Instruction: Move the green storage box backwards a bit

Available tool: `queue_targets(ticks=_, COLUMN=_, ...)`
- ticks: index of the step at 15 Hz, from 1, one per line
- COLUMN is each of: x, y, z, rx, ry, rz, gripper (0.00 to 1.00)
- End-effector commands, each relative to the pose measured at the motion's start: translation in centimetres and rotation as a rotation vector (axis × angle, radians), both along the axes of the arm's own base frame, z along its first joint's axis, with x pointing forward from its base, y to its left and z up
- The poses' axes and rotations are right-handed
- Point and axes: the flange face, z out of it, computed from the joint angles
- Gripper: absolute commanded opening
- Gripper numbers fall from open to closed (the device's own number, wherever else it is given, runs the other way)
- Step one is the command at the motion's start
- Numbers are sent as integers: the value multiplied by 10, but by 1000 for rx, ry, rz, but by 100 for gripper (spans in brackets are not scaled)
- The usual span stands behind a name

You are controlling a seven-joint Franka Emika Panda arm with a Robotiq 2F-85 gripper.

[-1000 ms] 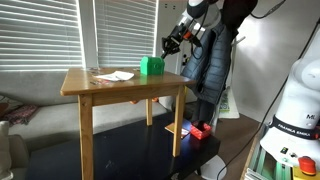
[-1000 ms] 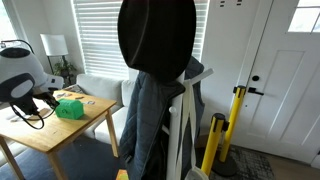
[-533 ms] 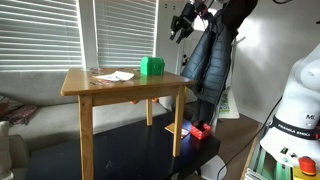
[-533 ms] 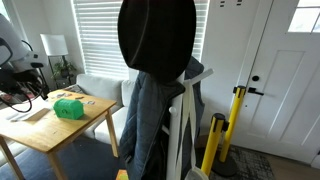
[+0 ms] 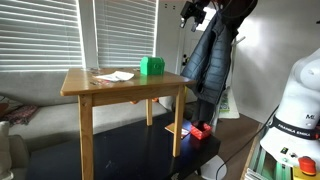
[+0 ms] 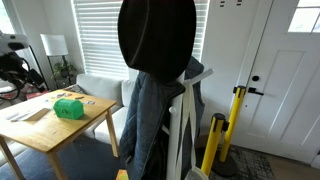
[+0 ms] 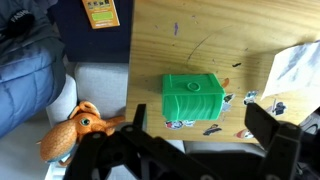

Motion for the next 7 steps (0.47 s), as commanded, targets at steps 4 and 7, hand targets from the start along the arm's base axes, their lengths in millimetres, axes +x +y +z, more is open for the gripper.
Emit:
queue_targets(ticks=4, x=-11, y=0, z=4, rx=-19, ry=29, rz=6, gripper=100)
queue_targets(ticks=7, x=-10, y=0, z=2, rx=-19, ry=32, rz=6, gripper=100)
